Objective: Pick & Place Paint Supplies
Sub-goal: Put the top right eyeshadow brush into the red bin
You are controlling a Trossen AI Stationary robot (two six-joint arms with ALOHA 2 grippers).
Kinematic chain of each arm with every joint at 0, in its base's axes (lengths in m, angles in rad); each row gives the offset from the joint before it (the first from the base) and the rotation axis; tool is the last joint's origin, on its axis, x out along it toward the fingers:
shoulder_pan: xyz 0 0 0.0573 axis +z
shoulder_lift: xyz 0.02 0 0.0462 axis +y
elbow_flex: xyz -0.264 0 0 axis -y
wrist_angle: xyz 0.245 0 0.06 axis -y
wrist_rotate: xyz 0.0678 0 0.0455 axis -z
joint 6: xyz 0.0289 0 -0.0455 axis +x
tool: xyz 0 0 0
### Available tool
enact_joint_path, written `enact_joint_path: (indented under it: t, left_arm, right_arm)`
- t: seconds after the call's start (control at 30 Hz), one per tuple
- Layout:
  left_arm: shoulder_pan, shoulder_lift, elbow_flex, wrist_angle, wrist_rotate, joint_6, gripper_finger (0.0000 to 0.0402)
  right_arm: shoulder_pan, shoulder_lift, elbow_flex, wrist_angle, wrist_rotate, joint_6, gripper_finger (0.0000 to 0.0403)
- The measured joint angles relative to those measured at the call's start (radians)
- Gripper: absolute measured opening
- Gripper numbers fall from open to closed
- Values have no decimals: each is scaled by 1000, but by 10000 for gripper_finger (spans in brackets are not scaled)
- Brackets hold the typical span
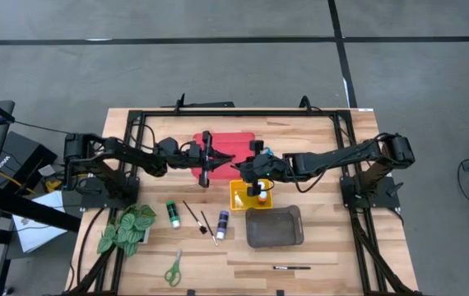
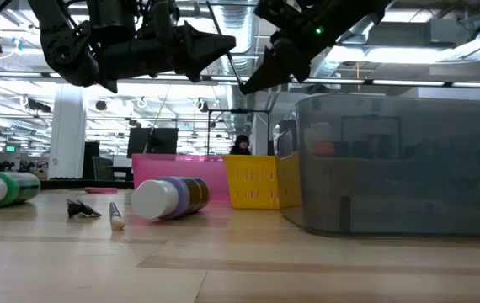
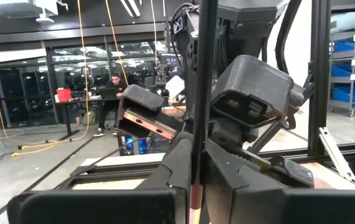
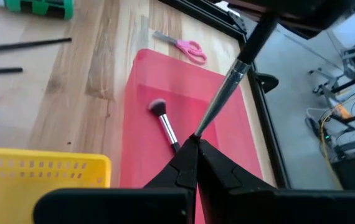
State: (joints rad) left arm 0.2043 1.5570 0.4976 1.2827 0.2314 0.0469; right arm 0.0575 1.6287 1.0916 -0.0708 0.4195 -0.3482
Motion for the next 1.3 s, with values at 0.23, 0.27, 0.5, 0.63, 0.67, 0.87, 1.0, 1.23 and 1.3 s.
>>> enact_joint_path:
  t: [0.23,0.27,0.5,0.63,0.67,0.87,1.0,1.23,1.3]
  left_arm:
    - [1,-1,0,-3,-7,23,10]
    - [1,-10,0,-17,-7,24,10]
    - [4,-168,0,-310,-132,127,10]
    - [3,-285,-1,-515,-229,161,10]
    - [3,-311,-1,-558,-246,168,10]
    - [3,-423,-2,-787,-393,192,9]
    - [3,-460,15,-918,-450,150,9]
    - [3,-379,159,-1159,-452,12,9]
    - [3,-316,196,-1185,-452,-3,9]
  right_arm:
    - [-23,0,0,-4,2,106,17]
    - [-27,0,0,-9,9,118,25]
    - [-34,-26,0,-91,47,149,90]
    - [-33,-62,-1,-173,106,175,124]
    - [-34,-75,-1,-206,124,189,131]
    - [-34,-150,-1,-460,331,340,151]
    - [-34,-214,-1,-659,446,523,151]
    - [-25,-313,-73,-718,522,654,144]
    - [-26,-340,-103,-692,523,656,144]
